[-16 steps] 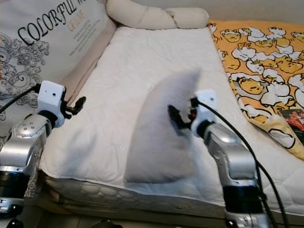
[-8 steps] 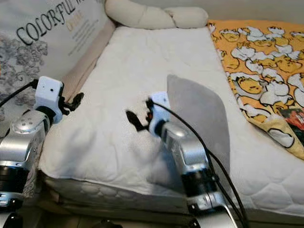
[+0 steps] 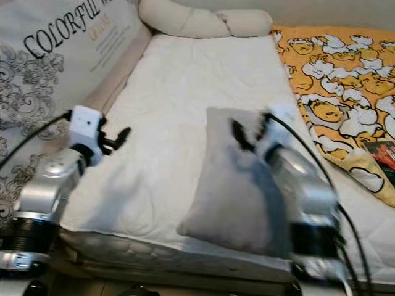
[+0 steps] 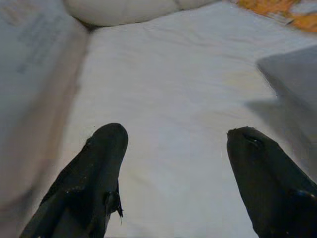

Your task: Clean up the room

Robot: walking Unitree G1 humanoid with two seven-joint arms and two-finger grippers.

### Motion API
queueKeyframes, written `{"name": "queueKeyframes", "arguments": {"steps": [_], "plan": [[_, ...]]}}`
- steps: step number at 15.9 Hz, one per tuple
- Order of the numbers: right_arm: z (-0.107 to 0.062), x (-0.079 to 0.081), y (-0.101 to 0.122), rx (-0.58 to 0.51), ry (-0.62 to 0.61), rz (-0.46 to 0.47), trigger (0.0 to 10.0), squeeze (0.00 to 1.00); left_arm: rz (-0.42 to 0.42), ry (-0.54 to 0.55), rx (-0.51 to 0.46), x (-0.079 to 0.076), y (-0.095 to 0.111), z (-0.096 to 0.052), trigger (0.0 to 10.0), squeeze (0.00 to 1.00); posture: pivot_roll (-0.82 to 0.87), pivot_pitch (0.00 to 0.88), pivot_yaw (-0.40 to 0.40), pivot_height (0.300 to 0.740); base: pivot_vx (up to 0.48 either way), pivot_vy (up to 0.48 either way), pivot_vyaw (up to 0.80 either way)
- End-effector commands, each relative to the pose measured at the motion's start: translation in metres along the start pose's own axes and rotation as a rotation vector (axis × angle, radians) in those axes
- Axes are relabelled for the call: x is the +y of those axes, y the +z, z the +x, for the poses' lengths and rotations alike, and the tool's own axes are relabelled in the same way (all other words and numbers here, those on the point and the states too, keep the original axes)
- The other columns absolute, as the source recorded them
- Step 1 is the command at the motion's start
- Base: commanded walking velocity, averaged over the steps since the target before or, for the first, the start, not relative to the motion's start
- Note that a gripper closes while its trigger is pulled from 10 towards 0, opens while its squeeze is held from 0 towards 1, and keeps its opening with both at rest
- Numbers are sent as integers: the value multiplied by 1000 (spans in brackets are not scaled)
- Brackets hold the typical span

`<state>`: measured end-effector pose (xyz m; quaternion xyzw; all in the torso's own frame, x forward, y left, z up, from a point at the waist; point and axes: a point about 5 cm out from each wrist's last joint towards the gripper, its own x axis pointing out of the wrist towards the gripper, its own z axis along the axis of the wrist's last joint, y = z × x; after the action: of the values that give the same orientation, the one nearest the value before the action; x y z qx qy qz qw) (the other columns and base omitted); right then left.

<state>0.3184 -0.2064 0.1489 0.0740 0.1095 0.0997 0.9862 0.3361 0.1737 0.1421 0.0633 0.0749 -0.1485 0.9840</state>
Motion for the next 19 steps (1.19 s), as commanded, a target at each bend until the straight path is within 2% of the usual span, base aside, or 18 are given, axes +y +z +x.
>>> {"name": "queueKeyframes", "arguments": {"steps": [1, 3, 4, 5, 7, 9, 10, 11, 12, 13, 14, 15, 16, 18, 19], "plan": [[-5, -5, 3, -10, -1, 19, 10000, 0, -49, -28, 3, -5, -1, 2, 10000, 961, -115, 0, 74, 740, 0, 0, 0], [-26, -34, -6, -5, -45, 130, 10000, 0, -213, -147, 12, -32, -7, 10, 10000, 1000, -125, 0, 75, 740, 0, 0, 0], [-35, -47, -10, -16, -48, 217, 10000, 1000, -258, -202, 29, -45, -12, 14, 10000, 1000, -133, 0, 78, 740, 0, 0, 0], [-46, -67, -20, -20, -38, 321, 10000, 1000, -322, -292, 64, -67, -20, 23, 10000, 1000, -138, 0, 79, 740, 0, 0, 0], [-57, -86, -40, 14, -44, 415, 10000, 1000, -386, -341, 116, -91, -29, 36, 10000, 1000, -142, 0, 80, 740, 0, 0, 0], [-64, -91, -61, 83, -25, 511, 10000, 1000, -531, -332, 180, -111, -40, 46, 10000, 1000, -155, 0, 81, 740, 0, 0, 0], [-65, -91, -66, 98, 0, 538, 10000, 1000, -516, -314, 203, -115, -45, 48, 10000, 1000, -160, 0, 78, 740, 0, 0, 0], [-67, -90, -71, 116, 10, 554, 10000, 1000, -550, -318, 220, -121, -49, 48, 10000, 1000, -163, 0, 77, 740, 0, 0, 0], [-69, -92, -83, 161, 1, 575, 10000, 1000, -637, -330, 247, -134, -57, 47, 10000, 835, -168, 0, 78, 740, 0, 0, 0], [-69, -93, -89, 182, -9, 591, 10000, 1000, -671, -333, 268, -140, -61, 47, 10000, 424, -172, 0, 80, 740, 0, 0, 0], [-68, -89, -100, 216, 8, 629, 10000, 0, -701, -364, 318, -155, -69, 43, 10000, 0, -177, 0, 81, 740, 0, 0, 0], [-67, -85, -103, 231, 22, 640, 10000, 0, -710, -373, 339, -160, -72, 42, 10000, 0, -177, 0, 81, 740, 0, 0, 0], [-65, -73, -109, 265, 90, 652, 10000, 0, -732, -399, 378, -174, -80, 37, 10000, 0, -178, 0, 80, 740, 0, 0, 0], [-63, -65, -112, 270, 126, 663, 10000, 0, -784, -440, 361, -185, -78, 35, 10000, 0, -185, 0, 85, 740, 0, 0, 0], [-60, -61, -113, 265, 146, 673, 10000, 0, -877, -474, 337, -193, -72, 36, 10000, 0, -187, 0, 87, 740, 0, 0, 0]]}}
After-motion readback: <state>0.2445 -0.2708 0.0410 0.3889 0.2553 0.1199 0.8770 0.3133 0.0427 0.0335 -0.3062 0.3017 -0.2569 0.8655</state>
